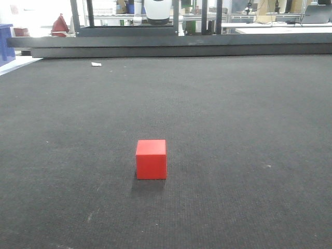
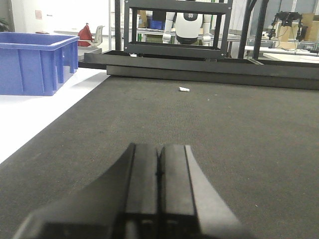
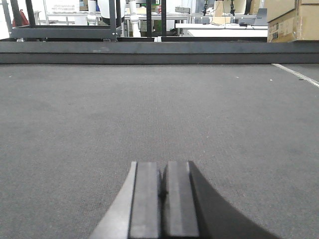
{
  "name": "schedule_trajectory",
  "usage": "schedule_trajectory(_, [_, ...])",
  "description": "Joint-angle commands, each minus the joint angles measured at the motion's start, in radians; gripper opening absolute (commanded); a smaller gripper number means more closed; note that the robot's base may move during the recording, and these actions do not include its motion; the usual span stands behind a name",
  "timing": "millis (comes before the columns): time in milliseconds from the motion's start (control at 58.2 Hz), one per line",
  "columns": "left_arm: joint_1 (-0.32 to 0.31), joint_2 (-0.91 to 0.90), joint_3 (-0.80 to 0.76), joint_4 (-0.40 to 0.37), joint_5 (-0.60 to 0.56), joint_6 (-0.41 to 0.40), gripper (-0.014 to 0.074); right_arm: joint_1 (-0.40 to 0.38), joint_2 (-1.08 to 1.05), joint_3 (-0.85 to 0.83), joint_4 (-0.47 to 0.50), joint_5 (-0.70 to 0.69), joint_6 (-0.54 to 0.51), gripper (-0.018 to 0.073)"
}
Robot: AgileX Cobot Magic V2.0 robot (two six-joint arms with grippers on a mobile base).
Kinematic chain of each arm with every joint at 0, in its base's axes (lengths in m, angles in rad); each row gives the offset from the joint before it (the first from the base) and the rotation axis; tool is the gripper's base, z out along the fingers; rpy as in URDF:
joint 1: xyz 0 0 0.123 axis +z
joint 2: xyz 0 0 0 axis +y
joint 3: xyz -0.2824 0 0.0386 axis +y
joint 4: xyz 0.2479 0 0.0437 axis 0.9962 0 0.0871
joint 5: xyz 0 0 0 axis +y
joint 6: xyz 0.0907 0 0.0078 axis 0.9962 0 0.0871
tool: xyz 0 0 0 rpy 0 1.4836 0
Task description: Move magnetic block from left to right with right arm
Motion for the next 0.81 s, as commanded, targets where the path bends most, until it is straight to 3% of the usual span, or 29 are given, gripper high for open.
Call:
schedule_trajectory(0, [0.000,-0.012,0.008,-0.005,-0.086,0.000,-0.0126,-0.005,-0.020,-0.001,-0.002,-0.080,-0.004,0.0030])
schedule_trajectory(790, [0.000,-0.012,0.008,-0.005,-0.086,0.000,-0.0126,-0.005,-0.020,-0.001,-0.001,-0.098,-0.004,0.0030])
